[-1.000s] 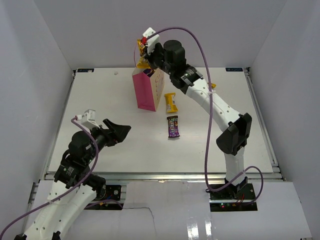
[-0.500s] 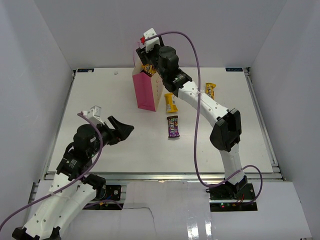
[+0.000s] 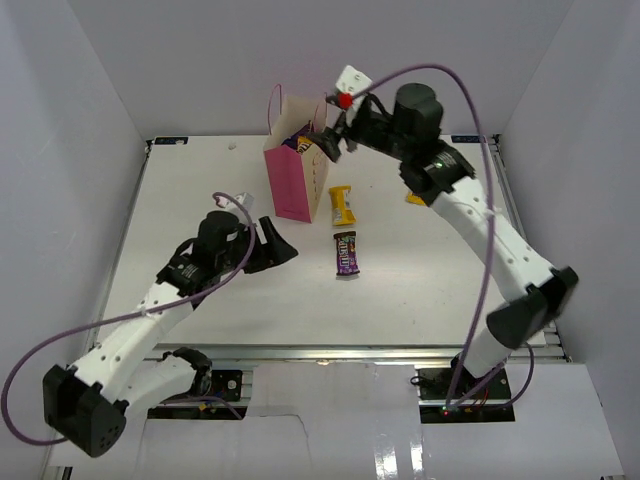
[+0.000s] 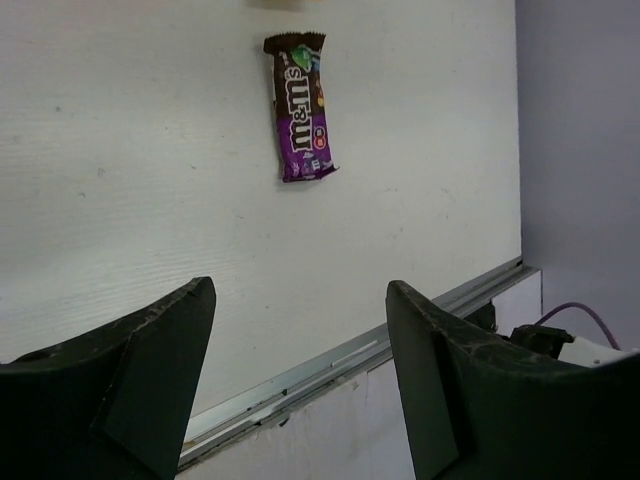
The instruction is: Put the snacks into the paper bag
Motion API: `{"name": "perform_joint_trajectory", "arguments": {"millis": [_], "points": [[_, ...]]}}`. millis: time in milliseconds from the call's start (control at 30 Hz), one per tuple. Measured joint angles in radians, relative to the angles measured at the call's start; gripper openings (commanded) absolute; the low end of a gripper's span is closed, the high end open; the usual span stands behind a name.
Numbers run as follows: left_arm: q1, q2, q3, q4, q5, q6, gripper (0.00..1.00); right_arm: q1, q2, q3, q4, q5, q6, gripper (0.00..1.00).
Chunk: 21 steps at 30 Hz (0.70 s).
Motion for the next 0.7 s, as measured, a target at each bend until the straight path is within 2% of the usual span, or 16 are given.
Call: {"name": "perform_joint_trajectory", "arguments": {"millis": [100,200,267,400,533,700], "points": [[-0.085,0.165,0.040,0.018,-0.026,0.000,0.79,-0.074,-0.249,-0.249,-0.066,-0.157,-0.024,0.83],[-0.178,0.359,0.121,0.025,-0.078,-0.002,0.79,-0.208,-0.440,-0.557,-0.097,-0.266,-0.026,0.81],[-0.221,0.494,0.185,0.033,-0.128,-0.004,0.79,-0.345,-0.508,-0.736,-0.131,-0.309,-0.024,0.80],[-0.262,0.723,0.309,0.034,-0.210,-0.008,0.74,-0.604,-0.522,-1.031,-0.238,-0.332,-0.027,0.79],[-0.266,0.951,0.483,0.032,-0.262,0.004,0.73,-0.723,-0.611,-1.192,-0.340,-0.356,-0.029,0.80],[-0.266,1.129,0.645,0.018,-0.276,0.027,0.73,-0.766,-0.715,-1.210,-0.338,-0.411,-0.027,0.80]]}}
